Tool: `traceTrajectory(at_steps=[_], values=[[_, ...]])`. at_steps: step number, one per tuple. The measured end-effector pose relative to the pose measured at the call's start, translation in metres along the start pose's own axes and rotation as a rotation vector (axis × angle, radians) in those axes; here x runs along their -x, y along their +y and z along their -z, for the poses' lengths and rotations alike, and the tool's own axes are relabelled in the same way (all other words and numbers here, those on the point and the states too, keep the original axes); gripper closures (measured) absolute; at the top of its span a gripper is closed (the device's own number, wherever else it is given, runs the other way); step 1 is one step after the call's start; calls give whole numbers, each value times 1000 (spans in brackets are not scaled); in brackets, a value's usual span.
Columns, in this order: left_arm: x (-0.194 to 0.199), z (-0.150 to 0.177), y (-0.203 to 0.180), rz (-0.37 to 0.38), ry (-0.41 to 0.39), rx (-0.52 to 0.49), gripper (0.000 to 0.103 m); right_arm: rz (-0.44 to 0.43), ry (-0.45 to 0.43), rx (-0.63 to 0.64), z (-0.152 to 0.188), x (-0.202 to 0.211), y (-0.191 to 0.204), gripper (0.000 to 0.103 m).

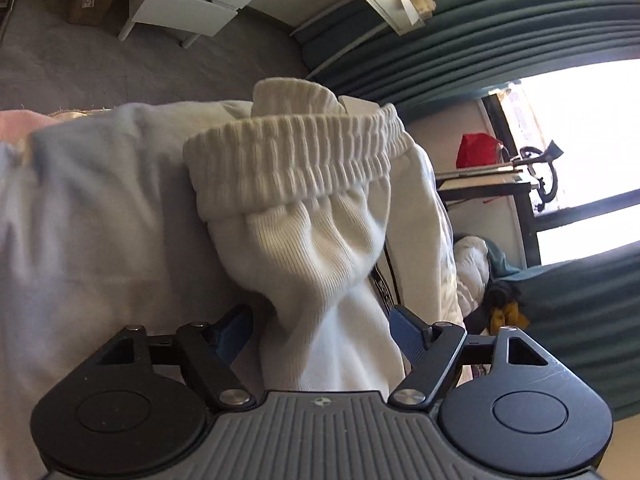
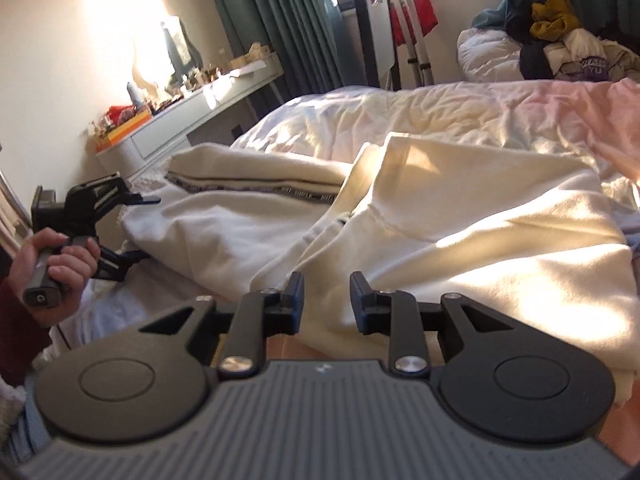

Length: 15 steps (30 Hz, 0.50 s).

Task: Fold clothes
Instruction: 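Grasp the sweatpants waistband with the left gripper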

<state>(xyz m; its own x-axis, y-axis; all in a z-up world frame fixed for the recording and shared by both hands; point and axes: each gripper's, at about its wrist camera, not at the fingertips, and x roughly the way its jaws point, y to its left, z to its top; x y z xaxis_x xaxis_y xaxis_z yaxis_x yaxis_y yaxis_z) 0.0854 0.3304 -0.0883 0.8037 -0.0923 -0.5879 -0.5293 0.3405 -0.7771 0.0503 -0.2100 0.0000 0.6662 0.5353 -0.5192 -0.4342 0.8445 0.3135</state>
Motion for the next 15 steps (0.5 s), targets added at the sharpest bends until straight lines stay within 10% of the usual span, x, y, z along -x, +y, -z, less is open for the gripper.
traceTrajectory(at_steps=[5,15], values=[[-10,-17,17,-9,-9,68,47,302,-53,7,1,-21,-35,74],[20,-7,-19,38,-148,-196,86,325,2,-84,22,-62,-67,77]])
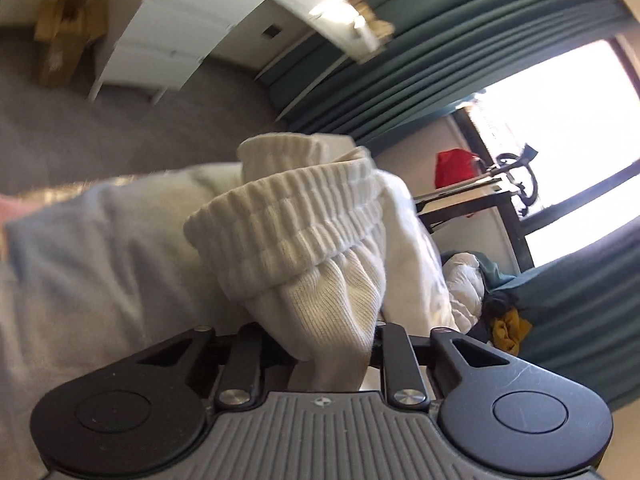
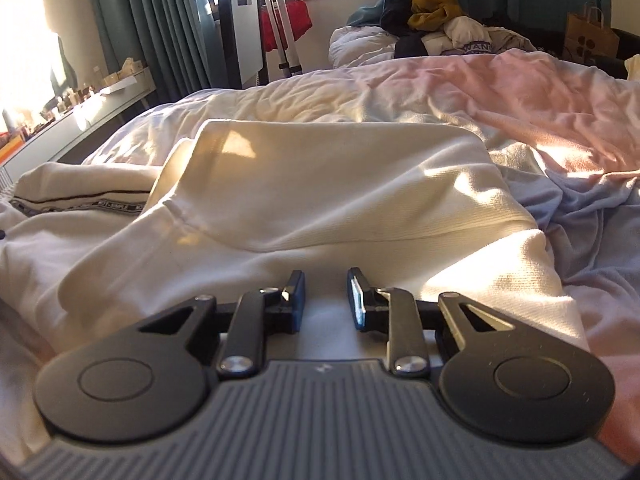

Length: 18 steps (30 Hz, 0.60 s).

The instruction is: Fold clothes

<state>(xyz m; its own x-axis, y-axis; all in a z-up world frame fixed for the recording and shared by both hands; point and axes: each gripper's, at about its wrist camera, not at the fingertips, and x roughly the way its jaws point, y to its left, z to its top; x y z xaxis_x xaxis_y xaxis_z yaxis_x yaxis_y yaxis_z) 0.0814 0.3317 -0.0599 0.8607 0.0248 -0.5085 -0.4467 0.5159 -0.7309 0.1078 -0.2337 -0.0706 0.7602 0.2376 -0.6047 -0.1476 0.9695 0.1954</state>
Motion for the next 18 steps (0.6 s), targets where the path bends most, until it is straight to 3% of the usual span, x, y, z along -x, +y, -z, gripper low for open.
traceTrajectory(at_steps=[5,8,12,16,18], values=[[48,49,-90,44,-205,-311,90,-4,-31,-54,-8,14,-10,78],[66,82,-145,70,-260,-450,90,27,-177,-140,-20,47,-26,75],[72,126,-213,93,-331,-553,90,36,-302,-244,-33,83,-54,74],[70,183,-278,119,-414,-632,90,92,-340,-341,-35,102,-85,74],[49,218,-315,135,-427,-679,90,109,-365,-407,-35,109,-103,74]])
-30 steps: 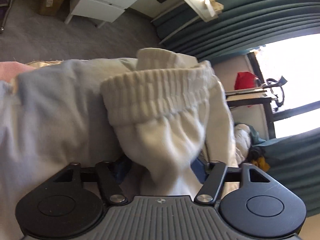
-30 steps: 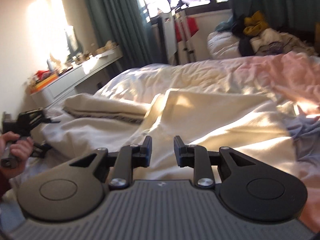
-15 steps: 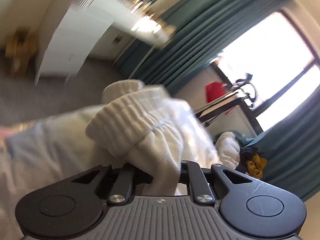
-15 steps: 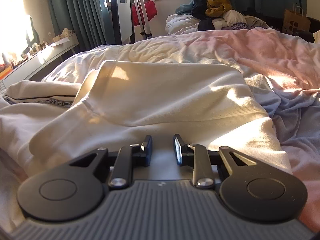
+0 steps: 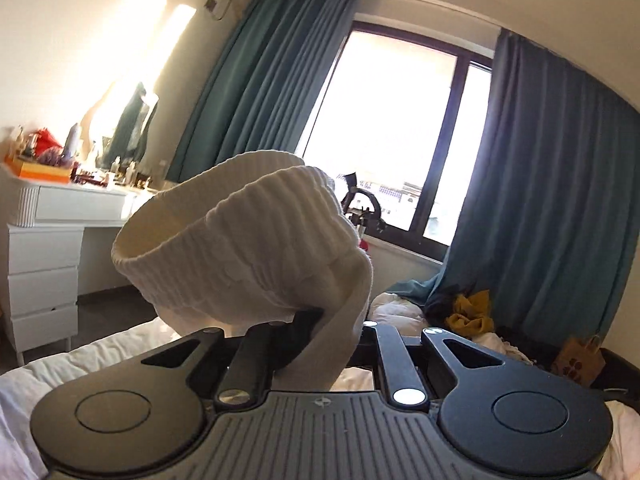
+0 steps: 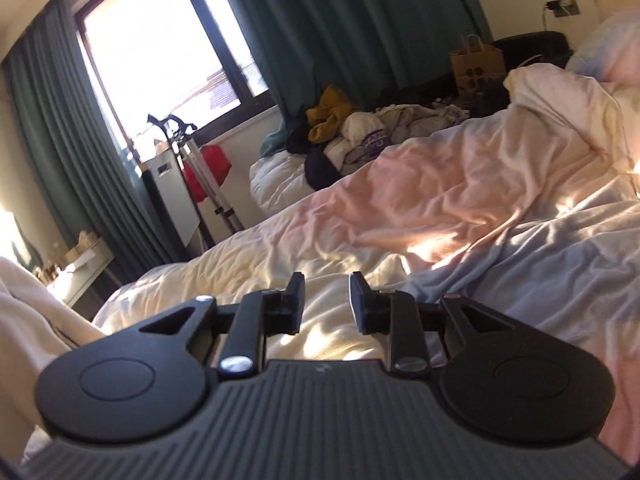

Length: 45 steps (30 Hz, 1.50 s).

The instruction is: Fold clothes

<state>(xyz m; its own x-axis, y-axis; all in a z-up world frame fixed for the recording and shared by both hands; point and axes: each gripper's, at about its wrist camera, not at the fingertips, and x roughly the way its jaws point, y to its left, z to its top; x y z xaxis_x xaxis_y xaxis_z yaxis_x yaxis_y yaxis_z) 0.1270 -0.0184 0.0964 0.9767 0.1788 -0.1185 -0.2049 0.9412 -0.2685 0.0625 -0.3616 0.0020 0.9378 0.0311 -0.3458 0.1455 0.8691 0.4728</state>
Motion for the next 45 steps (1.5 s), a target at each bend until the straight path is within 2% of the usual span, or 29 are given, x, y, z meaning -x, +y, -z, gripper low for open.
traceTrajectory(at_steps=[5,8,12,15,18,23,24,27,29,32,34,36,38,42,45], values=[[-1,42,-103,63,-43,-89,90,25,-48,-131,-16,6,-36,75],[-2,76,-158,129,-20,-164,90,30,-69,-176,-25,7,-52,74],[-2,153,-216,242,100,-373,90,35,-84,-217,-32,6,-70,75],[0,212,-237,323,213,-564,91,15,-41,-291,-30,-2,-87,74],[6,239,-237,347,223,-662,90,-56,34,-401,-24,-16,-102,75],[-2,238,-227,422,297,-708,84,-192,152,-526,-13,-41,-106,75],[8,237,-206,436,294,-732,79,-204,174,-527,-12,-45,-103,75],[37,234,-146,477,287,-802,71,-244,238,-525,-13,-57,-96,74],[46,231,-134,487,273,-843,61,-264,273,-521,-16,-63,-94,74],[58,224,-113,490,255,-890,56,-271,317,-504,-22,-72,-90,74],[58,218,-103,488,259,-894,55,-257,343,-517,-26,-82,-89,72],[54,215,-96,490,269,-885,55,-266,375,-544,-28,-93,-88,56],[48,213,-92,493,278,-867,55,-280,396,-514,-31,-105,-84,49],[40,215,-84,527,296,-803,51,-296,505,-438,-20,-135,-74,48],[30,223,-79,550,298,-804,52,-273,529,-424,-15,-152,-74,49]])
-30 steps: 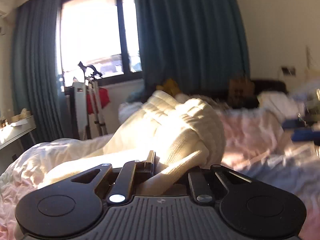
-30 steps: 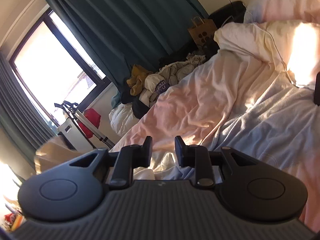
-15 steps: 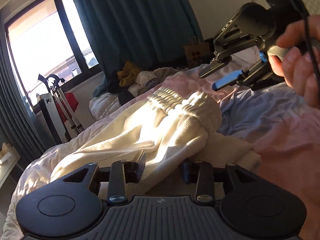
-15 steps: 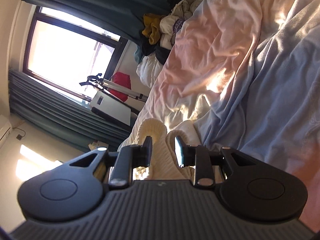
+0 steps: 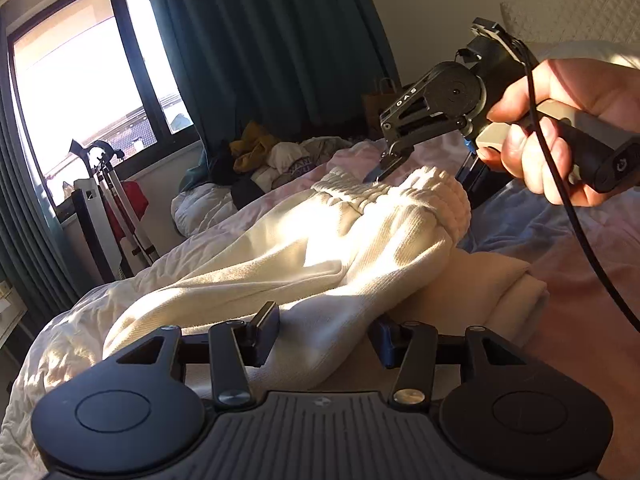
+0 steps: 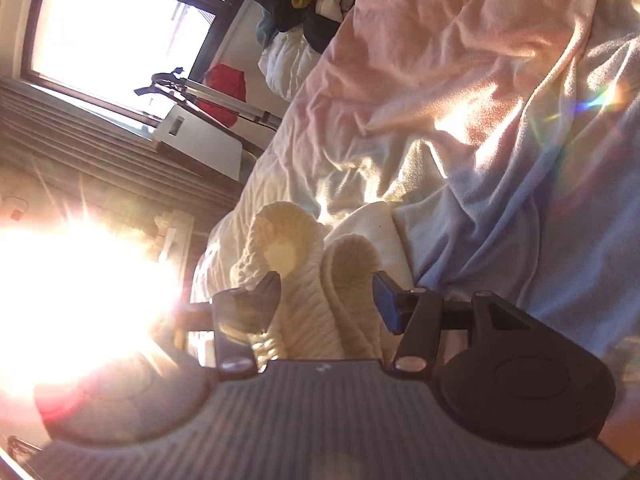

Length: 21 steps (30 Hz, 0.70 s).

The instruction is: Fold clothes

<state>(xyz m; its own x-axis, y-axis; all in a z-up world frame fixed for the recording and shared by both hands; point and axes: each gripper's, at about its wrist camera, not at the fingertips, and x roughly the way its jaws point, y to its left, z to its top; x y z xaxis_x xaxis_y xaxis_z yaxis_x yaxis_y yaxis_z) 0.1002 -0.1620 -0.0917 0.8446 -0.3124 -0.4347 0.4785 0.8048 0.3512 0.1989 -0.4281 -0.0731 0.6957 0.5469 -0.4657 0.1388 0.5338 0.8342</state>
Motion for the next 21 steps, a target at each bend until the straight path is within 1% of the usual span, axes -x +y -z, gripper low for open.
traceTrajectory(at_steps=[2,3,4,6,7,9,10,11,12,15,17,20,21], values=[[-6,6,2,14,-4,-3,55,-24,15,-29,-5,-10,-6,49],[-8,9,4,21,-7,5,56,-57,39,-43,-6,-16,-10,49],[-9,13,5,29,-9,14,60,-89,64,-55,-6,-22,-13,49],[-11,17,10,52,-8,47,67,-146,95,-63,-5,-32,-14,52],[-12,19,13,66,-7,72,69,-168,113,-54,-3,-37,-12,53],[-13,22,18,81,-15,108,78,-197,153,-16,1,-46,-5,55],[-12,23,21,86,-21,117,80,-191,157,5,4,-50,-1,58],[-10,23,23,92,-25,125,85,-179,142,19,5,-49,2,63],[-7,23,25,97,-31,132,89,-180,121,22,5,-47,4,72],[5,20,31,113,-55,156,93,-190,72,48,6,-37,13,75],[22,15,36,128,-94,176,93,-207,41,74,6,-25,22,76],[49,9,41,150,-184,183,93,-282,-32,106,5,5,43,76],[54,7,40,154,-195,174,93,-304,-55,110,3,15,48,76]])
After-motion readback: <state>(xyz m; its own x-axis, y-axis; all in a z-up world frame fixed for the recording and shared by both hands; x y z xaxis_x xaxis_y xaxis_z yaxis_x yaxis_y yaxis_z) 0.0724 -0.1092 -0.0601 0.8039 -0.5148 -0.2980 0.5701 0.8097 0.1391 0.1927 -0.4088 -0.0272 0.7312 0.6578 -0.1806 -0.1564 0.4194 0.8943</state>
